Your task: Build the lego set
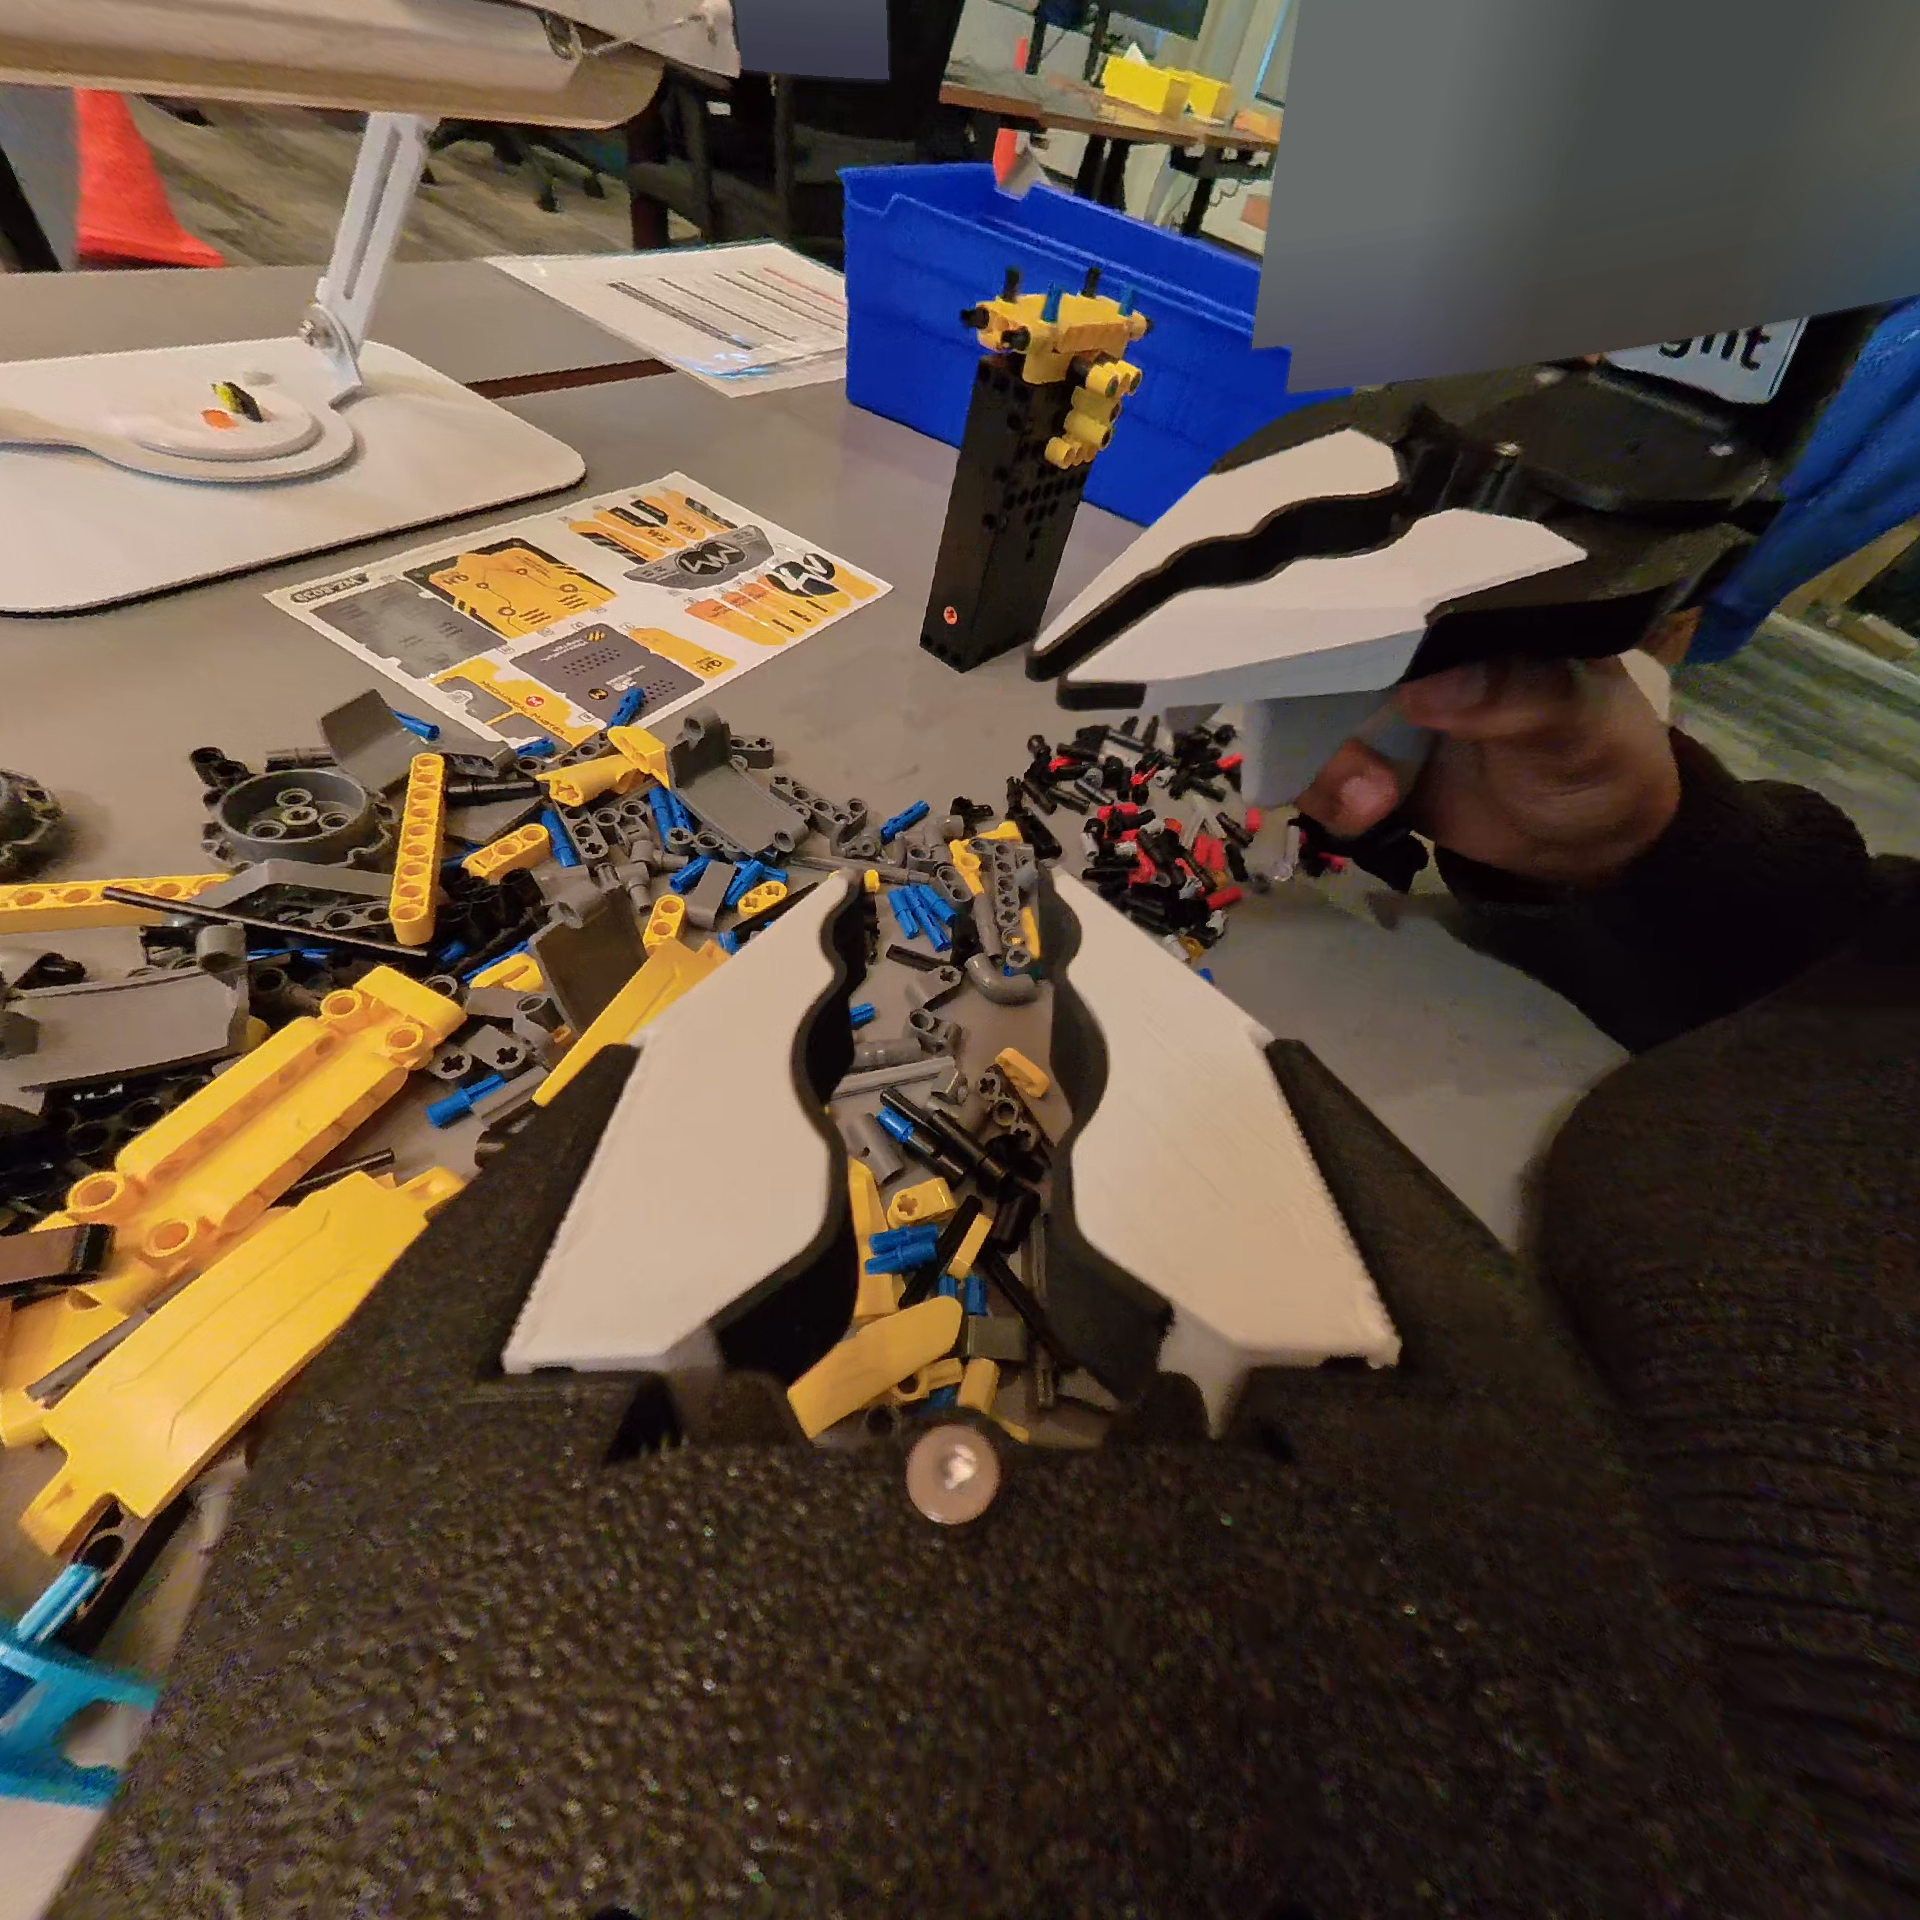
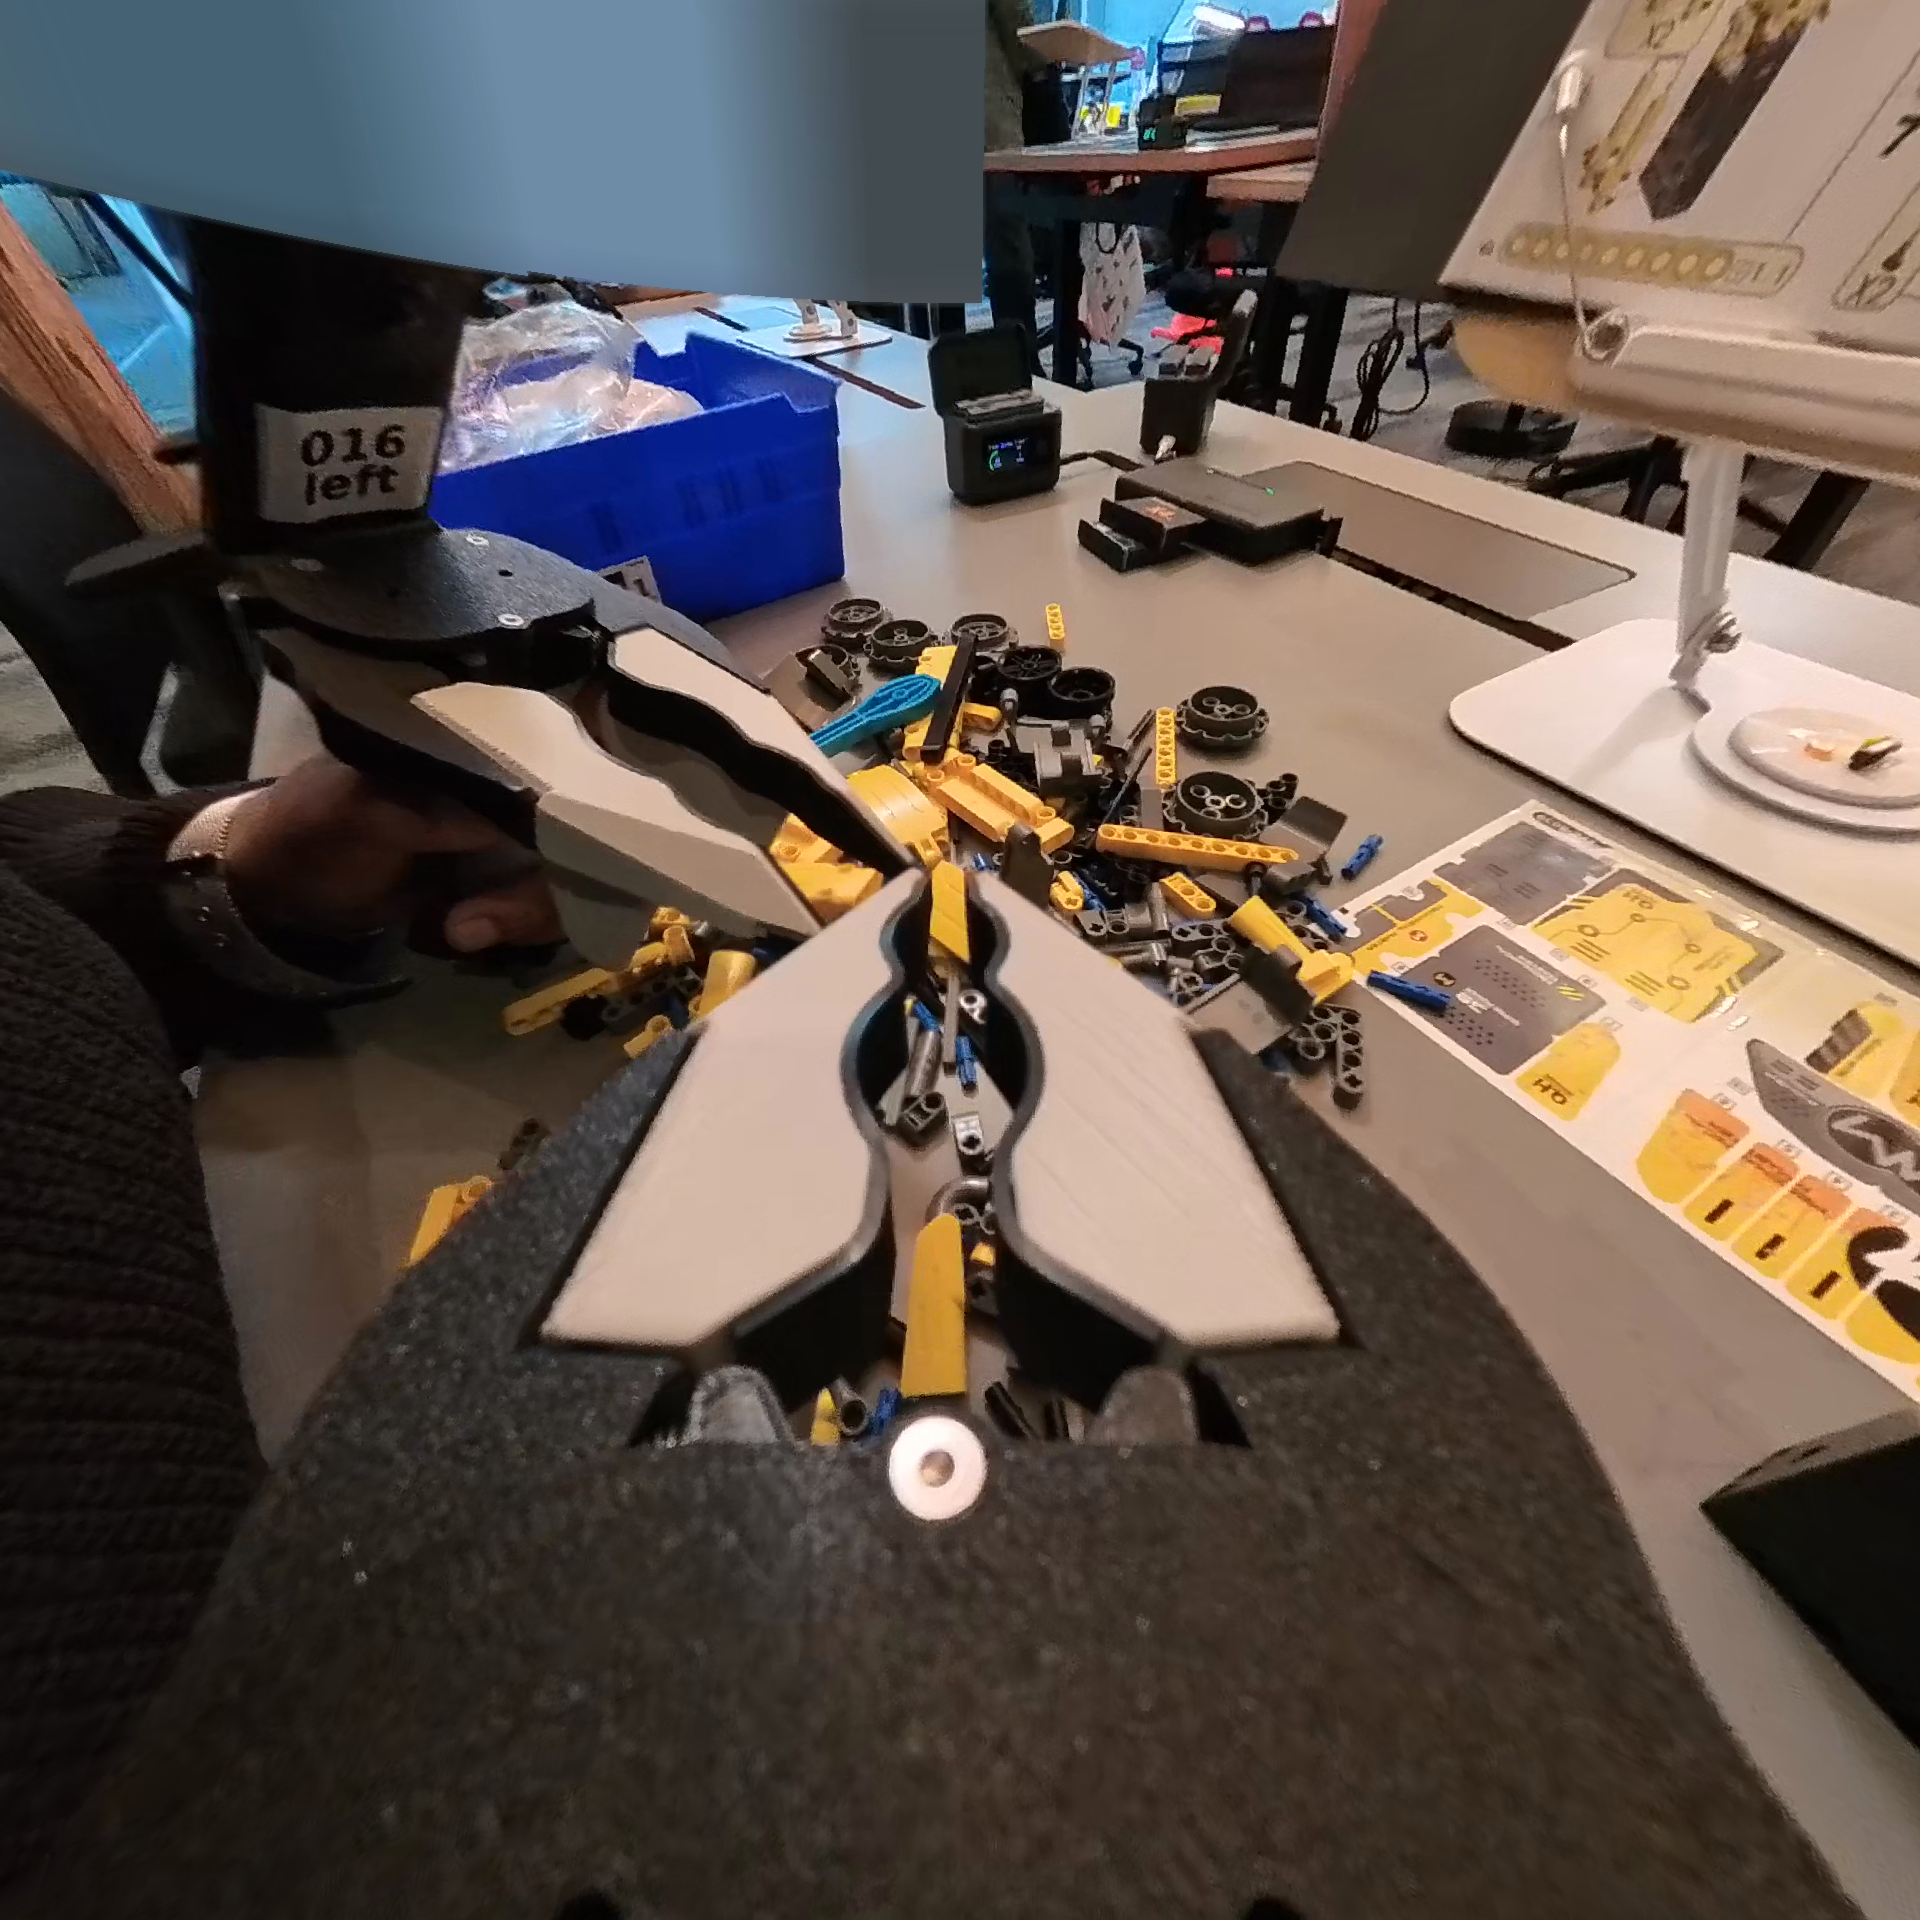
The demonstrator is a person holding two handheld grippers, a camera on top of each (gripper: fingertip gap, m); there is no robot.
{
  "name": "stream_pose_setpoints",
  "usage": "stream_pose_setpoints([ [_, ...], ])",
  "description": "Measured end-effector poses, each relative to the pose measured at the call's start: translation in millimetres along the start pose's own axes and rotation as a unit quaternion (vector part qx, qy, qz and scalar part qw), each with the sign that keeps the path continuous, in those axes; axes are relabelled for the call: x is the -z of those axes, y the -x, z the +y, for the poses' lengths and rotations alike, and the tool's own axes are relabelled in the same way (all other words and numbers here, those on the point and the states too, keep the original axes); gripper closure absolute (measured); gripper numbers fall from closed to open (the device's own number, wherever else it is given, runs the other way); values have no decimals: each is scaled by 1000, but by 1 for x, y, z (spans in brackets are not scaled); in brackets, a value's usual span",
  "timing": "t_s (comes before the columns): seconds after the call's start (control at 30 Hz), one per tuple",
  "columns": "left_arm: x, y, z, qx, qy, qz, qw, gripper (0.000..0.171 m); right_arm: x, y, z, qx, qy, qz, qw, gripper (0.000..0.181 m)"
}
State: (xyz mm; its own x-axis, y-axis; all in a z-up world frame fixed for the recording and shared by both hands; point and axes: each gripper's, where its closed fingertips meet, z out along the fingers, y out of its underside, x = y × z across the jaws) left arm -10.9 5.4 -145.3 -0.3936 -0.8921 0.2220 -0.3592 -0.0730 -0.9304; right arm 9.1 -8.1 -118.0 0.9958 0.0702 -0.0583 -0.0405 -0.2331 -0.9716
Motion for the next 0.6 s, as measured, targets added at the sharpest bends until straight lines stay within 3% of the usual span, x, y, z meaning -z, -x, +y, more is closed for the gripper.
stream_pose_setpoints([
  [0.33, 7, 2, -11, 63, -36, 30, 997, 139, 6, 11, -10, 25, -15, -1, 1000, 175],
  [0.6, 6, 2, -10, 55, -34, 23, 998, 139, 5, 13, -7, 34, -10, 3, 999, 175],
])
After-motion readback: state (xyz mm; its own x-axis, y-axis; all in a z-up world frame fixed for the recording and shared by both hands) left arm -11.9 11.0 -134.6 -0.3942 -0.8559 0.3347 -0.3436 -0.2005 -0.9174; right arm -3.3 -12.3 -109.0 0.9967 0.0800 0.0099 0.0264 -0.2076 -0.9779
